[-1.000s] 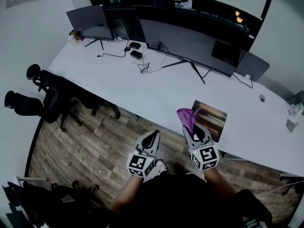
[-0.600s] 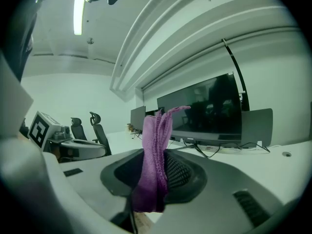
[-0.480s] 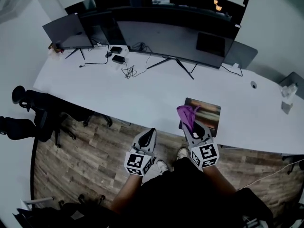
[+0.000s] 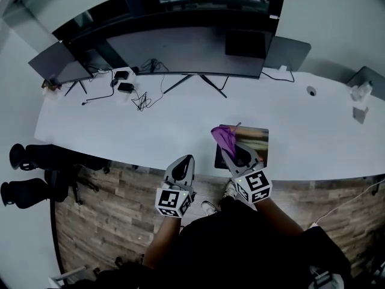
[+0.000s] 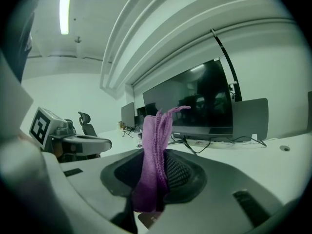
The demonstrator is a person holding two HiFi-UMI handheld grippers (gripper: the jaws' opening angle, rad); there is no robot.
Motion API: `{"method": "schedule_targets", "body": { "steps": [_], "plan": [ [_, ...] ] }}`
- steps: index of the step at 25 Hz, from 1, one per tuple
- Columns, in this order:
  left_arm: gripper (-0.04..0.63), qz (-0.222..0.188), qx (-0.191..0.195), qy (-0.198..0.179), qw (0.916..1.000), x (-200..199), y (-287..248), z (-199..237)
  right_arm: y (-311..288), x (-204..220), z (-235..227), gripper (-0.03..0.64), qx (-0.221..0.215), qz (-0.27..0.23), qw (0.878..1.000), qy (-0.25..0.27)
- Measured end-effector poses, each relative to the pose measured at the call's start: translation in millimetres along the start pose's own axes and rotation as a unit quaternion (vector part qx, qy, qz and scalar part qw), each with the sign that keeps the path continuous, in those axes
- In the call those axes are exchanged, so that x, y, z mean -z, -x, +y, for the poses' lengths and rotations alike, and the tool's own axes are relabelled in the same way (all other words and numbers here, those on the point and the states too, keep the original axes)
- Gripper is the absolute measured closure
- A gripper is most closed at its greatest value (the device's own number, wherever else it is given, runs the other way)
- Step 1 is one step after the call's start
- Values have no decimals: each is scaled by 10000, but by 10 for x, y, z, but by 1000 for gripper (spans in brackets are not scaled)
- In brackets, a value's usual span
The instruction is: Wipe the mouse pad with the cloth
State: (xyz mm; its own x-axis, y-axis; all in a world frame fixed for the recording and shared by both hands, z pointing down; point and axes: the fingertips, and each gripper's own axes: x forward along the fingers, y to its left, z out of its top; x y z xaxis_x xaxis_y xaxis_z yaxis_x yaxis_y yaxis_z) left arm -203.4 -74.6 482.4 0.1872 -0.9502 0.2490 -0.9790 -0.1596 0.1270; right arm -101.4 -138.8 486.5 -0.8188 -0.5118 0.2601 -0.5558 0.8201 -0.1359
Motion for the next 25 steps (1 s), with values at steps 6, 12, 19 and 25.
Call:
{"method": "schedule_targets", "body": {
  "steps": [6,12,19,25],
  "plan": [
    [572,235,102,-52,9997,30,-286,-66,-47,74,-253,491,77,94,9999,-102],
    [572,355,157,-257,9989,55,-554,-136,-111,133,-428,492,11,132,9998,-159],
    [572,457,264,-183,9984,129,-701,-26,-249,269,-545,491,174,285,9987,-380],
    [572,532,556,-212,9968,150,-845,85,-389,455,-523,492,493,603,9957,-504]
  ]
}}
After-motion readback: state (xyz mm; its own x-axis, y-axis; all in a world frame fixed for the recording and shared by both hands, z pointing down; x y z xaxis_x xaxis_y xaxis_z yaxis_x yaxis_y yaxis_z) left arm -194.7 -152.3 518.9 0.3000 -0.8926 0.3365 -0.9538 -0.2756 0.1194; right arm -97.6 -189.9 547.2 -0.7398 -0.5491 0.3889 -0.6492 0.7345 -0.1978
